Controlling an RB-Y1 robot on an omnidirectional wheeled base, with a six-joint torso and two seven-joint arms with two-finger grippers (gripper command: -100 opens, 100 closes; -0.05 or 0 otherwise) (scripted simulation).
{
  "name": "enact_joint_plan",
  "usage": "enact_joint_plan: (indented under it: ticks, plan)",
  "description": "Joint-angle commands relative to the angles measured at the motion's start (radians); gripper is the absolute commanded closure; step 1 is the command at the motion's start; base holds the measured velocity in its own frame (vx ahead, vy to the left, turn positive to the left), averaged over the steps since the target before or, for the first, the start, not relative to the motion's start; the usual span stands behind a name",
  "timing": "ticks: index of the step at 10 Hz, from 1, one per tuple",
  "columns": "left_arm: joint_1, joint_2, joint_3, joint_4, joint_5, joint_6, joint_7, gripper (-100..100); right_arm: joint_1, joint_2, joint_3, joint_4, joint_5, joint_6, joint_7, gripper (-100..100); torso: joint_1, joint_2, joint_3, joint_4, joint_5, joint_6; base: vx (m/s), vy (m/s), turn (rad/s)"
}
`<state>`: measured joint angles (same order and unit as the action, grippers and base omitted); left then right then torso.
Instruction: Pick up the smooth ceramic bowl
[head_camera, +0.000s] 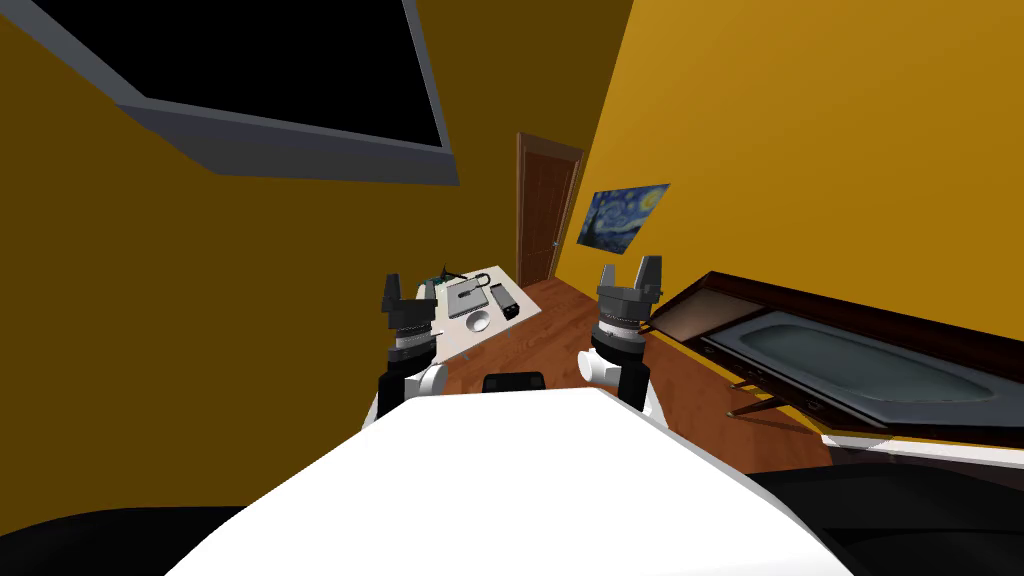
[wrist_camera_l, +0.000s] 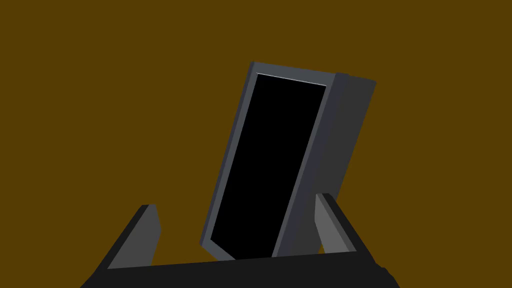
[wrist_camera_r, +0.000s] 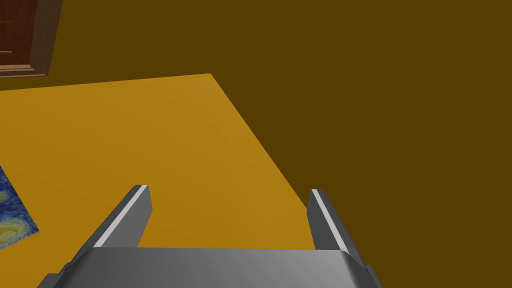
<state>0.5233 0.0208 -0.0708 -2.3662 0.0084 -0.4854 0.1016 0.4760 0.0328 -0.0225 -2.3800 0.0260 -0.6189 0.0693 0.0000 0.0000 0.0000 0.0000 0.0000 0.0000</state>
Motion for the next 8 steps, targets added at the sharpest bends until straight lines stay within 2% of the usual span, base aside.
enact_joint_plan:
  ticks: [1,5,7,8]
  plan:
    - [-0.008,0.028,0.0,0.009,-0.001,0.018,-0.001,-100,0.0,0.0,0.0,0.0,0.0,0.0,0.0,0,0.0,0.0,0.0,0.0,0.0,0.0,-0.008,-0.004,-0.033]
    - [-0.055,0.093,0.0,0.058,-0.006,0.119,-0.003,-100,0.0,0.0,0.0,0.0,0.0,0.0,0.0,0,-0.001,0.002,0.001,0.0,0.0,0.0,-0.029,-0.01,-0.054]
    - [-0.088,0.114,0.0,0.093,-0.01,0.179,-0.005,-100,0.0,0.0,0.0,0.0,0.0,0.0,0.0,0,-0.001,0.003,0.001,0.001,0.0,0.0,-0.046,-0.024,-0.096]
    - [-0.088,0.114,0.0,0.093,-0.01,0.194,-0.005,-100,0.0,0.0,0.0,0.0,0.0,0.0,0.0,0,-0.002,0.003,0.002,0.001,0.0,0.0,-0.033,-0.017,-0.04]
